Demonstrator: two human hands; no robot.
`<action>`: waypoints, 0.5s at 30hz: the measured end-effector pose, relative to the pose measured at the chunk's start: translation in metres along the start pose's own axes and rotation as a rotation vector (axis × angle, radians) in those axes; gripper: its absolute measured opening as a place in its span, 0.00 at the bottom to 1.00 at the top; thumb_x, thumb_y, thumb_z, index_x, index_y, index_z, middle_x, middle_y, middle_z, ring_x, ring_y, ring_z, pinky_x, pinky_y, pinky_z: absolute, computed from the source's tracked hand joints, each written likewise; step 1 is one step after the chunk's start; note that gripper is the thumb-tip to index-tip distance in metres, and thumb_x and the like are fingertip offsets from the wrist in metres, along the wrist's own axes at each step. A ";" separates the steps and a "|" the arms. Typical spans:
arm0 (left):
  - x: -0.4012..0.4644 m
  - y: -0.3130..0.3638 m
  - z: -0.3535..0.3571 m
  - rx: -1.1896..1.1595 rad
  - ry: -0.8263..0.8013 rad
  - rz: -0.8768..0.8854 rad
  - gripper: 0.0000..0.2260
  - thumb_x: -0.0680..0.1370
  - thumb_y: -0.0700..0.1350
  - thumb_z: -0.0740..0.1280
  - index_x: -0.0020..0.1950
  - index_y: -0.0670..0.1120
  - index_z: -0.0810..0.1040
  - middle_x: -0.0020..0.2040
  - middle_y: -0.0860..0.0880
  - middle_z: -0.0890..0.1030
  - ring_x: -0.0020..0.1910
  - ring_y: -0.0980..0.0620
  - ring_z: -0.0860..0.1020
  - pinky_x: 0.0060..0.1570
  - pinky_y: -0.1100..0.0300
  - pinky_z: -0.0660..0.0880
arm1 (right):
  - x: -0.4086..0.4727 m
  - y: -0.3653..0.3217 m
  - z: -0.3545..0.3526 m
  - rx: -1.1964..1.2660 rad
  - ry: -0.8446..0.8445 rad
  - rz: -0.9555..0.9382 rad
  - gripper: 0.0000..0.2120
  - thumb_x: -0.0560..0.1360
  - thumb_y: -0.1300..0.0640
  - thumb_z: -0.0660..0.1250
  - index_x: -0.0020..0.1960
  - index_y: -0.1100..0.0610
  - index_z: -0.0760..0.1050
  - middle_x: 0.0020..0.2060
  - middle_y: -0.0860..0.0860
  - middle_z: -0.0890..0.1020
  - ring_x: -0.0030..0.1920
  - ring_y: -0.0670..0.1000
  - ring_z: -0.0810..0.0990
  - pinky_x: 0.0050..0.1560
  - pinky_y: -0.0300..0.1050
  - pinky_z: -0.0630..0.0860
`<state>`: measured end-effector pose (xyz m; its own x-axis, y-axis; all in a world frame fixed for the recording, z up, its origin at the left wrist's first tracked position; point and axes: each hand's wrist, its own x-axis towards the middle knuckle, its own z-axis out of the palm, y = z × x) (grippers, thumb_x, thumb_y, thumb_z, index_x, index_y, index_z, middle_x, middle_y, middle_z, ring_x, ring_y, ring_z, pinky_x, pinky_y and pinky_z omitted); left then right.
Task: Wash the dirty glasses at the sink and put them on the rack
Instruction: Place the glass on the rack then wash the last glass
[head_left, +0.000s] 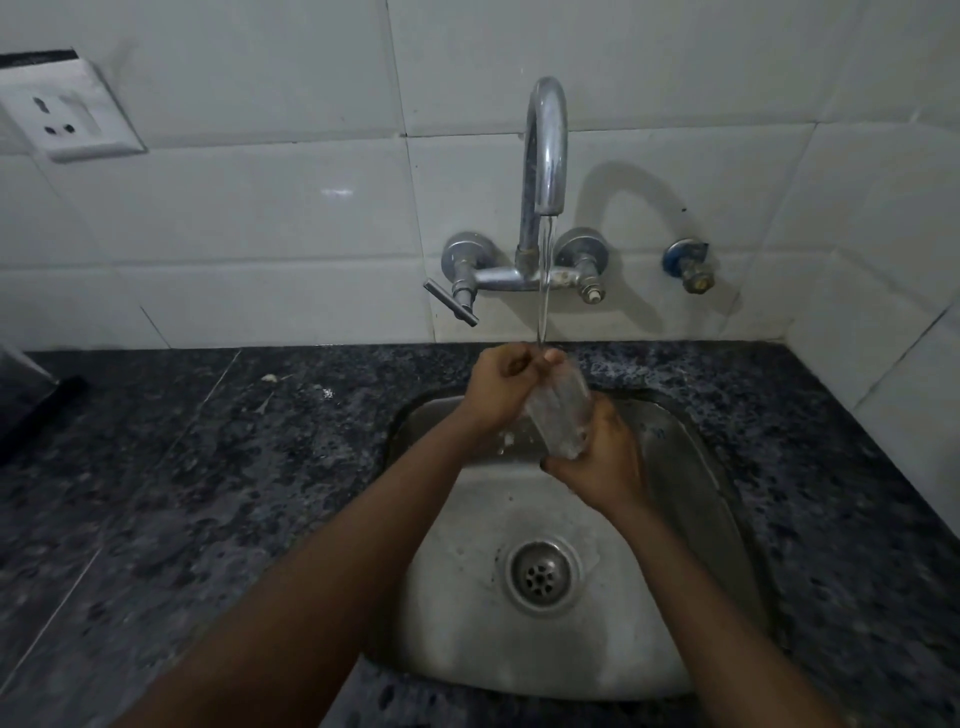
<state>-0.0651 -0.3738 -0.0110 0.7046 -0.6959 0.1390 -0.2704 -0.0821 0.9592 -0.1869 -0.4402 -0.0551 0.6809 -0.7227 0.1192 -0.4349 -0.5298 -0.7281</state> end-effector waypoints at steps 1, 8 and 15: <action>-0.004 -0.001 -0.001 -0.097 0.017 0.011 0.08 0.76 0.40 0.67 0.49 0.36 0.80 0.40 0.43 0.82 0.40 0.50 0.79 0.48 0.54 0.78 | 0.000 0.001 -0.002 0.018 -0.001 -0.028 0.36 0.59 0.56 0.77 0.62 0.59 0.65 0.54 0.55 0.77 0.52 0.57 0.77 0.42 0.43 0.70; -0.002 -0.009 -0.022 0.093 0.038 -0.156 0.11 0.69 0.32 0.71 0.51 0.34 0.80 0.47 0.41 0.82 0.41 0.50 0.79 0.41 0.63 0.79 | -0.001 0.009 -0.009 0.147 -0.158 -0.222 0.39 0.57 0.57 0.79 0.64 0.54 0.66 0.57 0.53 0.75 0.57 0.53 0.74 0.53 0.49 0.74; 0.018 0.016 -0.029 0.812 -0.402 0.899 0.09 0.67 0.38 0.70 0.46 0.37 0.83 0.41 0.41 0.85 0.39 0.45 0.83 0.43 0.57 0.79 | 0.008 0.001 -0.020 0.105 -0.352 -0.231 0.40 0.55 0.61 0.82 0.64 0.58 0.69 0.54 0.50 0.78 0.53 0.49 0.77 0.49 0.41 0.72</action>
<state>-0.0374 -0.3672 0.0137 -0.1437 -0.8873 0.4382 -0.9686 0.2169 0.1215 -0.1938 -0.4557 -0.0415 0.9206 -0.3854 0.0628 -0.1977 -0.5986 -0.7763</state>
